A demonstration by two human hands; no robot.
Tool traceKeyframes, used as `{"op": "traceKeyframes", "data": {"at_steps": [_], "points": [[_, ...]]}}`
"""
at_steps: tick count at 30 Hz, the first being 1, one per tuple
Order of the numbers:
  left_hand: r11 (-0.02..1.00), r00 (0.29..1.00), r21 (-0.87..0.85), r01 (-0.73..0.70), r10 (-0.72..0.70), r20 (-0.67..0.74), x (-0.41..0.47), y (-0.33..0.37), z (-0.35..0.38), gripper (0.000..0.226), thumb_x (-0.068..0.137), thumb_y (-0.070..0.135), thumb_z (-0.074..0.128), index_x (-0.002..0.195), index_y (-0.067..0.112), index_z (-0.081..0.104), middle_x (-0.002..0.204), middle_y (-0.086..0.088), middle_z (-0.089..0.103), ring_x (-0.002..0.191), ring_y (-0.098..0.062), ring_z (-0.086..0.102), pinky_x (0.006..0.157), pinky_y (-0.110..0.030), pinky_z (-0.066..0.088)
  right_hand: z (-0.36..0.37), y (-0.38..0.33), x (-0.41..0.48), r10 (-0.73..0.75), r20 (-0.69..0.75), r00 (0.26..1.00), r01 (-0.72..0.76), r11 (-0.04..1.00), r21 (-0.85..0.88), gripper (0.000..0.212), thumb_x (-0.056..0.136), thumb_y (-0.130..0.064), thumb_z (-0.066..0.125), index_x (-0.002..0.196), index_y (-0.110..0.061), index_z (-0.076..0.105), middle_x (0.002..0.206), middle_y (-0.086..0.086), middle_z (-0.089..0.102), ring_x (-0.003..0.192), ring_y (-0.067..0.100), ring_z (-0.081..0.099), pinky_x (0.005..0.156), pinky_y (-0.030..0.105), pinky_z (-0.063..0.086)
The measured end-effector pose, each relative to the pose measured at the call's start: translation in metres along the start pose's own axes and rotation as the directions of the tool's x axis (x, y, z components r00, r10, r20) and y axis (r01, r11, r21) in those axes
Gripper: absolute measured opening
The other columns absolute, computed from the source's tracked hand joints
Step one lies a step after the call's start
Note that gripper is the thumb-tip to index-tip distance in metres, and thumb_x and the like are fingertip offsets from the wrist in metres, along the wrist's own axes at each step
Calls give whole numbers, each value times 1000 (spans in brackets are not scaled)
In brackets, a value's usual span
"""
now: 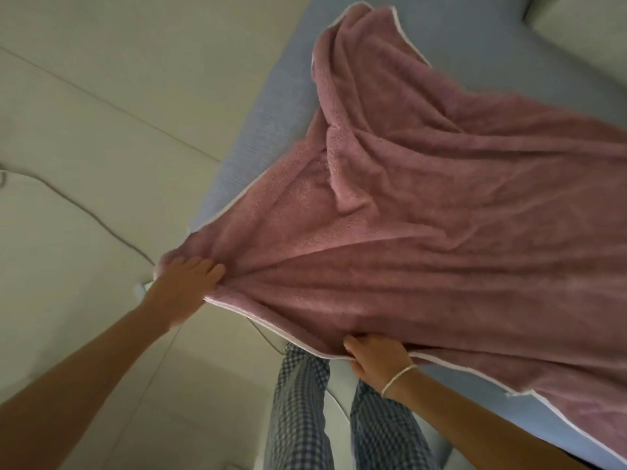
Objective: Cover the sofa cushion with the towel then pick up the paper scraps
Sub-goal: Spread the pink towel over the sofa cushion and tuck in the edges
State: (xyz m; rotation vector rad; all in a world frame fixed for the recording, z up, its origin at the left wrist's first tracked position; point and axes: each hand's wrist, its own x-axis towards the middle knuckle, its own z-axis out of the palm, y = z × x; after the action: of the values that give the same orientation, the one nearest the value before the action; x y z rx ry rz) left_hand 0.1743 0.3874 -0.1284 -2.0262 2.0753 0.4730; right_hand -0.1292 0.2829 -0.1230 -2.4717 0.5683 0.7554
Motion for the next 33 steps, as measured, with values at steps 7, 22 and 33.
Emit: {"op": "traceKeyframes", "data": {"at_steps": [7, 22, 33], "points": [[893, 962, -366, 261, -209, 176, 57, 25, -29, 48, 86, 37, 53, 129, 16, 46, 135, -8, 47, 124, -25, 46, 100, -39, 39, -60, -2, 68, 114, -289, 951, -65, 983, 173, 26, 73, -11, 63, 99, -9, 63, 95, 12, 66, 75, 30, 68, 53, 31, 56], [586, 758, -591, 554, -648, 68, 159, -13, -43, 23, 94, 20, 41, 113, 9, 48, 97, -18, 63, 92, -35, 59, 73, -36, 39, -173, 35, 210, 263, -237, 935, -305, 939, -159, 41, 93, -7, 43, 133, -9, 35, 121, 18, 60, 111, 34, 58, 82, 39, 48], [395, 597, -509, 765, -730, 333, 152, -48, -48, 25, 88, 33, 45, 101, 18, 61, 107, -12, 64, 101, -32, 58, 75, -30, 35, -209, 30, 251, 125, -80, 989, -113, 983, 145, 25, 95, -24, 43, 107, -9, 58, 109, 15, 67, 105, 33, 60, 88, 38, 46]]}}
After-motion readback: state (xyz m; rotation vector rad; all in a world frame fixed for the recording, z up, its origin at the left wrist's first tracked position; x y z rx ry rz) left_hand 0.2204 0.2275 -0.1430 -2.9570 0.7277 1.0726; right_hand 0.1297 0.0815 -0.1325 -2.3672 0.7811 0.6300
